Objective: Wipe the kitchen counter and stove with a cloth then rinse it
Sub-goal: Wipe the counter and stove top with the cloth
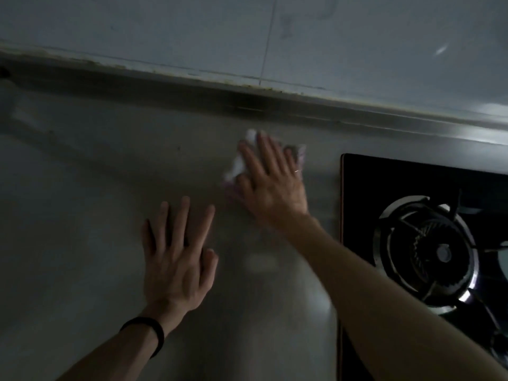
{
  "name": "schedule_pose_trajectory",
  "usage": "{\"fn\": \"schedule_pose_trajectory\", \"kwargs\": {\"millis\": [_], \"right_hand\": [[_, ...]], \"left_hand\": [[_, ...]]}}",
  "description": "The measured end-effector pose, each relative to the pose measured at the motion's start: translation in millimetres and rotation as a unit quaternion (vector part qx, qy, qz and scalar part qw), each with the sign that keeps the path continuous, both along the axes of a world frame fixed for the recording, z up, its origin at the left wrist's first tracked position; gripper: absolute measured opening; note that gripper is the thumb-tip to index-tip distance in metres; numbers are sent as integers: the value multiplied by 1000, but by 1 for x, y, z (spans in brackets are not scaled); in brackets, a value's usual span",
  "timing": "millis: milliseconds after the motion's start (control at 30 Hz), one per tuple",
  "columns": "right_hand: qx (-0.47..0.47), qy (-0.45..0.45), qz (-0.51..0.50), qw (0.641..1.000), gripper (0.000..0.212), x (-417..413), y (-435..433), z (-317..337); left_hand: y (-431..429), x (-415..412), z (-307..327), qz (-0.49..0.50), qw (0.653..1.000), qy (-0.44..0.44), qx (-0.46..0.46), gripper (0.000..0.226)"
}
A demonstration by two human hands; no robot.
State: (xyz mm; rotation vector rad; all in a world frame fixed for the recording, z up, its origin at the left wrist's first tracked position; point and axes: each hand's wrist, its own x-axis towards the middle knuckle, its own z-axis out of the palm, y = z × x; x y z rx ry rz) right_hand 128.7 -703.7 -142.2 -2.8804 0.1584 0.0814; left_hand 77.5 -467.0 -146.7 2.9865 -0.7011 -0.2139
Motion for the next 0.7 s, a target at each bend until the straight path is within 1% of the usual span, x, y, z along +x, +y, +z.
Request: {"fn": "schedule_pose_trajectory", "kwargs": {"millis": [100,167,200,300,367,433,500,633,700], "right_hand": [[-25,18,-83,996,64,-4,-59,0],[-29,25,-104,994,64,-8,-79,0],[-29,24,-120,992,65,-6,-77,-2],[-20,17,-221,975,67,-3,-40,-4],[-22,13,-243,970,67,-19,-7,-4],[-19,0,-224,974,66,-55,25,-3],[-22,-3,-214,977,66,-107,55,-2],[-10,39,-219,975,65,-248,127,-3],[-11,52,-226,973,62,-310,144,2]], "left_hand": [[-1,-1,3,7,1000,8,-3,75],[-2,-2,3,9,1000,11,-11,75],[-1,-1,1,9,1000,11,-14,74],[1,-2,-4,4,1000,2,-17,73],[1,-3,-5,4,1000,-4,-16,73],[0,-2,-7,7,1000,-8,-18,73],[0,-2,-9,8,999,-15,-27,73],[3,-2,-14,-1,999,-31,-28,74],[3,-1,-14,1,999,-30,-29,73]]}}
